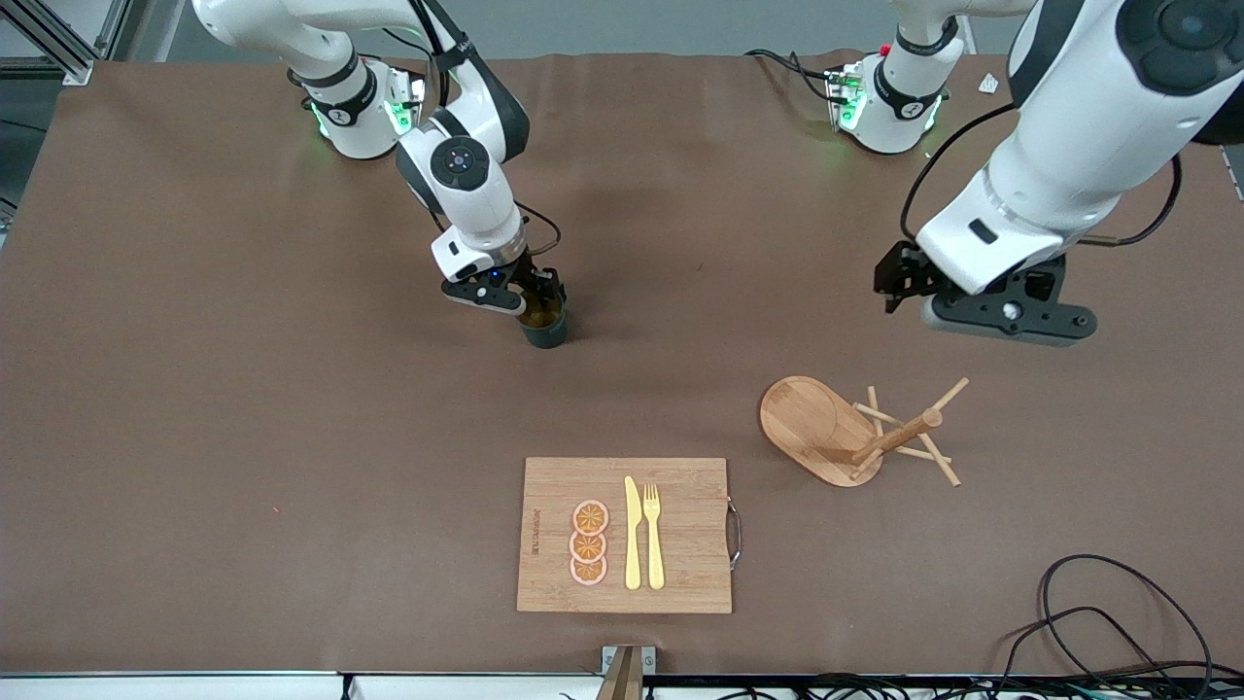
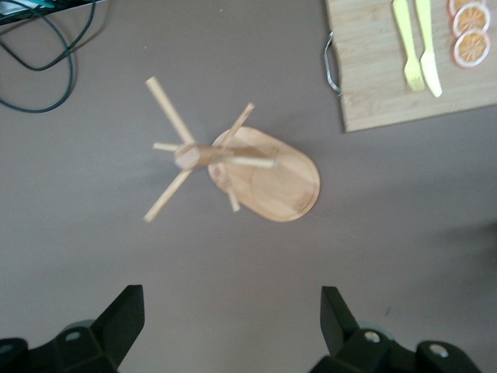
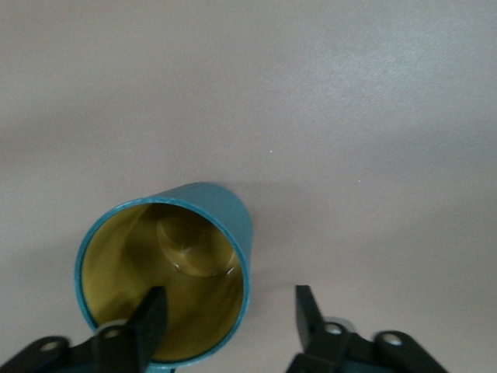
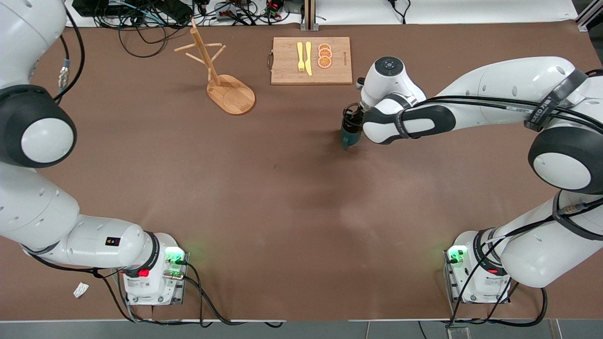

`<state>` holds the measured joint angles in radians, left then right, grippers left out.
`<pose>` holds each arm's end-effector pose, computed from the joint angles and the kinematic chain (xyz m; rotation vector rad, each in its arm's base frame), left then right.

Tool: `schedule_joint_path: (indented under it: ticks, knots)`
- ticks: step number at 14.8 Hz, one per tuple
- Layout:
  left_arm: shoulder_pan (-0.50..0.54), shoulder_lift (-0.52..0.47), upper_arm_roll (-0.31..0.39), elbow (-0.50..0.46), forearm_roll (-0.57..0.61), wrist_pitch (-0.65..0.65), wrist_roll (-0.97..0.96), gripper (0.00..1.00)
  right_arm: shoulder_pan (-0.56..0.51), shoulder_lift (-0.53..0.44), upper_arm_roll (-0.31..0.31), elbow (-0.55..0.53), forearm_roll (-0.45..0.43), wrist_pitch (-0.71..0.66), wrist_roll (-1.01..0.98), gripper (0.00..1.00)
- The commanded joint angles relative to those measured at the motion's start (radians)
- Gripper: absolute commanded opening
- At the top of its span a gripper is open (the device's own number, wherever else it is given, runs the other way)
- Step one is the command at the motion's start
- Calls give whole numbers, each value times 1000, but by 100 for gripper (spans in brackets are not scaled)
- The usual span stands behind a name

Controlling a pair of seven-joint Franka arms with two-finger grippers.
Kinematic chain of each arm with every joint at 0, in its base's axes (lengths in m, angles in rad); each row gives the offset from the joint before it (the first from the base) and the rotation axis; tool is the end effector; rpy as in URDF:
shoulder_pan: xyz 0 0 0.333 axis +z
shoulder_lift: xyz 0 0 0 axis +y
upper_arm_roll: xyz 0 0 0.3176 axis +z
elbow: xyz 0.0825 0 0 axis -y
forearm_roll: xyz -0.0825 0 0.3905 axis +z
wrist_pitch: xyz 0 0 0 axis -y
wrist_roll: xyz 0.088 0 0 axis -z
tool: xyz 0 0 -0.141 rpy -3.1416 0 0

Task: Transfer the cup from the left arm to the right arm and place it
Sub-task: 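Grasp the mug rim with the right gripper while the left gripper retracts, then slide the mug away from the stand with the right gripper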

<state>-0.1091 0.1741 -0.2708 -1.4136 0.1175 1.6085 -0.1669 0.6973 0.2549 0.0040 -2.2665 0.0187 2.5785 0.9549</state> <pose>0.5844 -0.2014 0.5720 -3.0624 0.3248 -0.0695 0.4201 0.3549 0.2140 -3.0635 0.4150 -0.0467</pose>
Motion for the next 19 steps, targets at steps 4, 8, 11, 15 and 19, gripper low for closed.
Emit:
schedule_joint_path:
  ticks: [4,8,11,15,19]
  knots:
    - [-15,-156,162,-131,-45,-47,121,100,5,7,-15,13,-16,-1,28,0]
    - [-20,-182,266,-131,-56,-79,150,100,-9,-9,-18,7,-16,-9,30,0]
    - [-17,-186,292,-126,-58,-79,214,100,-74,-80,-19,-14,-28,-73,-14,0]
    - [22,-162,300,-81,-95,-73,213,100,-261,-190,-18,-50,-43,-173,-311,0]
    - [22,-157,300,-74,-96,-67,195,100,-447,-235,-16,-131,-43,-126,-634,0]
